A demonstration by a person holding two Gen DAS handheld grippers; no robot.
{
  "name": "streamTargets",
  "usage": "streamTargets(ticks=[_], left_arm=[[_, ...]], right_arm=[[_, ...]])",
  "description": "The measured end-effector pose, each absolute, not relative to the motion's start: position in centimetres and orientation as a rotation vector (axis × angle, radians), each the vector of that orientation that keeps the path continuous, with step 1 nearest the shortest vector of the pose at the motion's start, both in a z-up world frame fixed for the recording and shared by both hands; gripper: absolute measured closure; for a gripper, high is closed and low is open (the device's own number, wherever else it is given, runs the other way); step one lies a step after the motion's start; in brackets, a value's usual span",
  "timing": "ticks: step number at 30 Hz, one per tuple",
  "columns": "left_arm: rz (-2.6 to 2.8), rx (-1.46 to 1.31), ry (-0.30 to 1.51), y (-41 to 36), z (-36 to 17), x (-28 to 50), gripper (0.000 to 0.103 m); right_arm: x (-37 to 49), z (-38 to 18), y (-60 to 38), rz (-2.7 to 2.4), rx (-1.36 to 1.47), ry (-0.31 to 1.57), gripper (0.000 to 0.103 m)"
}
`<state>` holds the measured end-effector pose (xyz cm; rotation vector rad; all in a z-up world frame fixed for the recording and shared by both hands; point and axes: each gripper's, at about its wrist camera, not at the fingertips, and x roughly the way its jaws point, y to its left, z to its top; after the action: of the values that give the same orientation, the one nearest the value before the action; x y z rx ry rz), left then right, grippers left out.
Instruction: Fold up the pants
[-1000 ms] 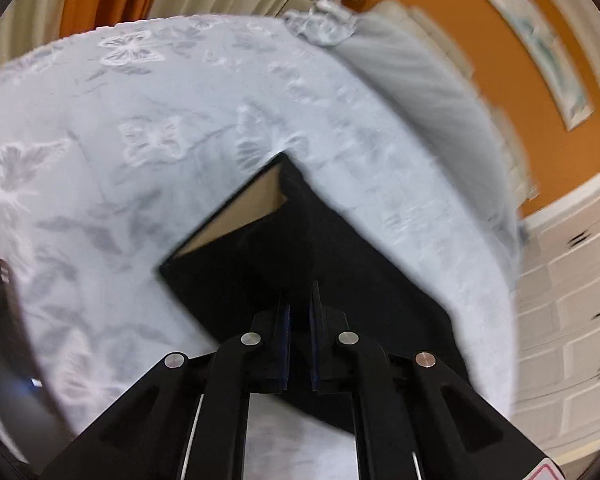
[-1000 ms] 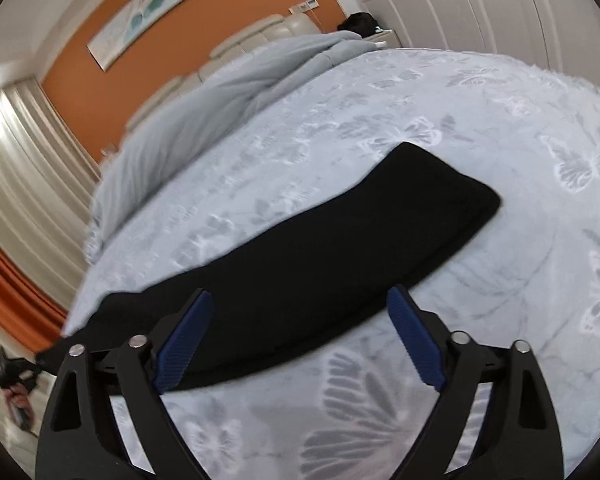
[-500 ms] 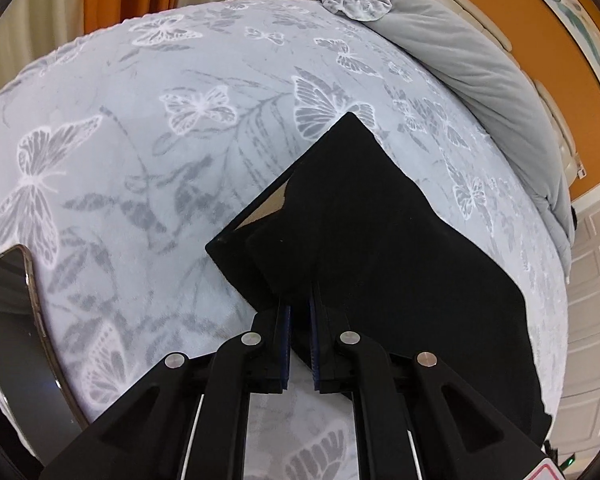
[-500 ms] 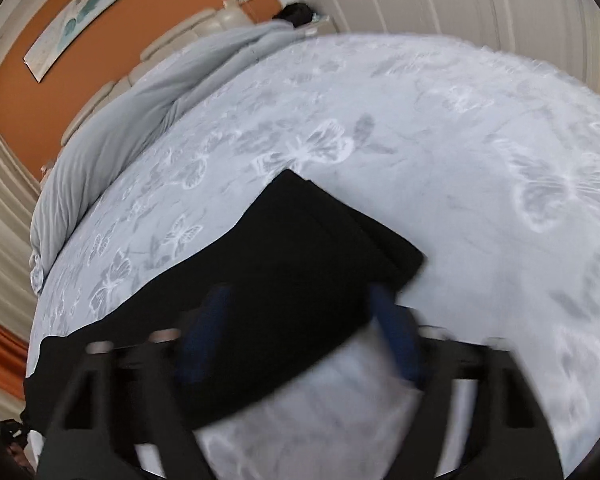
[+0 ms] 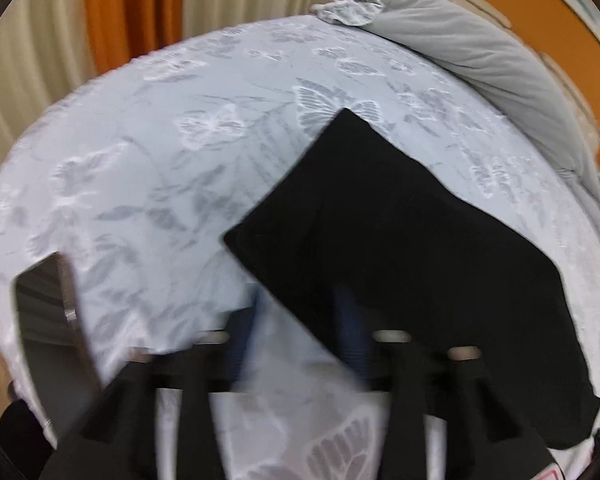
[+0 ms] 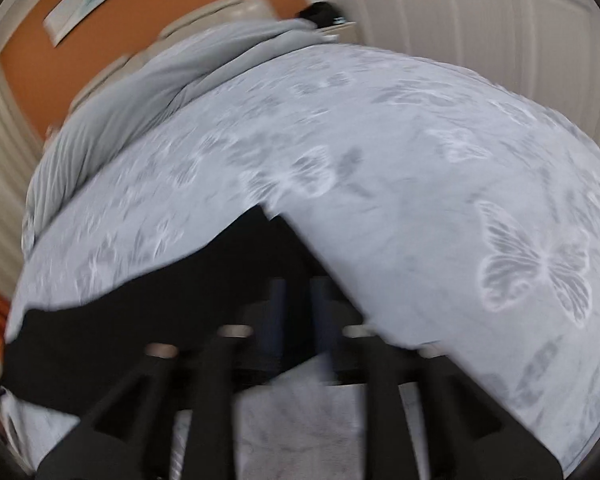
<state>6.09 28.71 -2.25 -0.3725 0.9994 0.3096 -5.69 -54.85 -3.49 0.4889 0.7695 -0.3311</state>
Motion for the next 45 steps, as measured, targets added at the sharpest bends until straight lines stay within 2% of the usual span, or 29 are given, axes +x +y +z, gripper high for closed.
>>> streamTargets(ticks=[1,3,4,5,7,8,9,13,14,17,19,24,27,29,30,33,36,38,39,42,43,45], left_arm=[[0.322,-0.37,0.981,28.5,-1.9,5.7,0.034],[0.317,-0.355,0.935,27.6,-0.4,4.6,0.033],[0.307,-0.333,0.923,26.8,0.4,4.2,0.033],[0.304,-0.316,0.915,26.2,1.0,4.0,0.031],[0.295,-0.268,0.894,24.5,2.0,3.8,0.025],[0.29,-0.255,0.894,23.8,2.2,3.8,0.024],[0.281,-0.242,0.895,23.1,2.4,3.9,0.023],[0.229,-0.209,0.908,20.2,2.3,4.9,0.024],[0.211,-0.2,0.915,19.4,2.0,5.2,0.024],[0.203,-0.166,0.941,17.1,0.1,6.2,0.024],[0.196,-0.155,0.972,15.8,-1.4,6.7,0.024],[0.165,-0.165,0.982,14.6,-2.9,7.1,0.023],[0.174,-0.162,1.001,14.4,-4.3,7.2,0.023],[0.182,-0.156,1.021,14.5,-5.6,7.1,0.023],[0.183,-0.143,1.022,14.4,-6.0,7.0,0.023],[0.198,-0.061,0.986,13.5,-5.8,6.6,0.023],[0.192,-0.021,0.945,13.0,-5.3,6.2,0.021],[0.159,-0.04,0.938,12.7,-5.1,6.1,0.021],[0.141,-0.047,0.931,12.3,-4.9,6.0,0.021],[0.135,0.012,0.874,10.5,-4.2,5.6,0.02],[0.141,0.04,0.855,9.9,-4.0,5.5,0.019],[0.15,0.066,0.847,9.3,-4.1,5.2,0.017]], right_arm=[[-4.9,-3.4,-54.2,-0.333,0.451,0.769,0.017],[-3.4,-3.2,-53.2,-0.319,0.356,0.759,0.017],[-2.8,-3.5,-53.0,-0.313,0.34,0.775,0.021],[-1.8,-3.9,-53.0,-0.3,0.335,0.797,0.03],[0.0,-5.3,-53.0,-0.259,0.344,0.874,0.073],[0.7,-5.6,-52.9,-0.265,0.324,0.902,0.083],[0.9,-5.3,-52.9,-0.252,0.315,0.897,0.098],[-2.2,1.0,-52.9,-0.249,0.278,0.675,0.097],[-2.3,0.4,-53.7,-0.266,0.281,0.689,0.097],[-0.8,-6.1,-55.0,-0.327,0.242,0.93,0.094],[-1.8,-4.4,-53.9,-0.371,0.223,0.851,0.082],[-4.2,1.9,-50.1,-0.379,0.281,0.663,0.082],[-2.8,2.9,-45.3,-0.175,0.326,0.679,0.082],[-1.1,1.9,-40.3,-0.036,0.312,0.715,0.064],[0.1,0.2,-37.5,0.019,0.287,0.763,0.05],[3.0,-5.3,-33.0,-0.055,0.139,0.944,0.049],[2.5,-4.4,-31.7,-0.084,0.142,0.915,0.049],[1.3,-1.6,-32.4,-0.09,0.218,0.815,0.039],[0.2,-0.1,-33.1,-0.128,0.265,0.752,0.028],[-0.1,1.1,-34.0,-0.153,0.349,0.691,0.029],[1.0,0.7,-33.2,-0.108,0.356,0.722,0.042],[3.3,0.0,-31.2,-0.04,0.328,0.766,0.048]])
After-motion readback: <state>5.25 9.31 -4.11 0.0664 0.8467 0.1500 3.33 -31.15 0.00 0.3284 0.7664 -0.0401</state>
